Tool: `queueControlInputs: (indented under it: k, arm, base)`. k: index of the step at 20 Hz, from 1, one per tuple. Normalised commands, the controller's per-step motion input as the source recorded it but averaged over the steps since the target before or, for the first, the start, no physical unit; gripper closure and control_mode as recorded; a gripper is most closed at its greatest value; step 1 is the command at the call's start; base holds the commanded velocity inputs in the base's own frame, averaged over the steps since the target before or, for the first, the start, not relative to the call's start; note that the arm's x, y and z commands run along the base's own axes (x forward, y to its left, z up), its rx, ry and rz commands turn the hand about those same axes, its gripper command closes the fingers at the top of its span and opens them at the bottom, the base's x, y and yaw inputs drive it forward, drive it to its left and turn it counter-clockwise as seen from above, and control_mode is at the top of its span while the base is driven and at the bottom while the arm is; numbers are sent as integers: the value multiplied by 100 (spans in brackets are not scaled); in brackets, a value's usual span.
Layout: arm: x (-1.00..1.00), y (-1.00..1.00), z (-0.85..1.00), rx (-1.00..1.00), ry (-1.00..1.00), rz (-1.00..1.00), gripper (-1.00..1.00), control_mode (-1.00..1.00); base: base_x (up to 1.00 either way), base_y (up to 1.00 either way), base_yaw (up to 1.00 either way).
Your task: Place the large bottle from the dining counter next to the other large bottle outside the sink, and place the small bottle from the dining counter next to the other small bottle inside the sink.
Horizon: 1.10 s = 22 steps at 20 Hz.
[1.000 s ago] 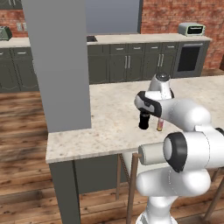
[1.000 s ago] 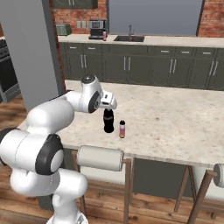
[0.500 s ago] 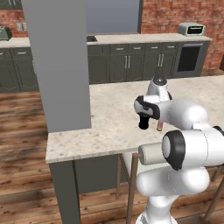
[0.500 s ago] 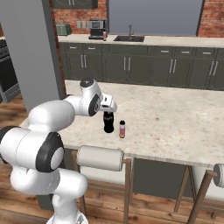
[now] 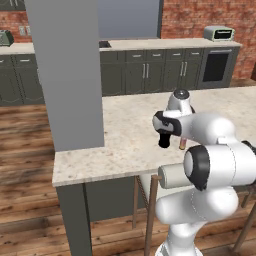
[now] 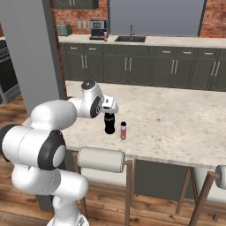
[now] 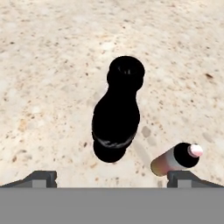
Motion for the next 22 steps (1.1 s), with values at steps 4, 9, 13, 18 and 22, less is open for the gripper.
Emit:
queueControlInputs:
  k: [4,9,13,18,22]
  arm:
    - [18,-5,0,0,0,0,-100,-100]
    - [16,-5,-1,0,0,0,-100,-100]
    - [6,-4,-6,0,0,0,-100,-100]
    - [11,-1,-13,0,0,0,-100,-100]
    - [15,-2,-15,0,0,0,-100,-100]
  base:
    - [0,0,0]
    - [0,0,0]
    - [0,0,0]
    - [0,0,0]
    - [0,0,0]
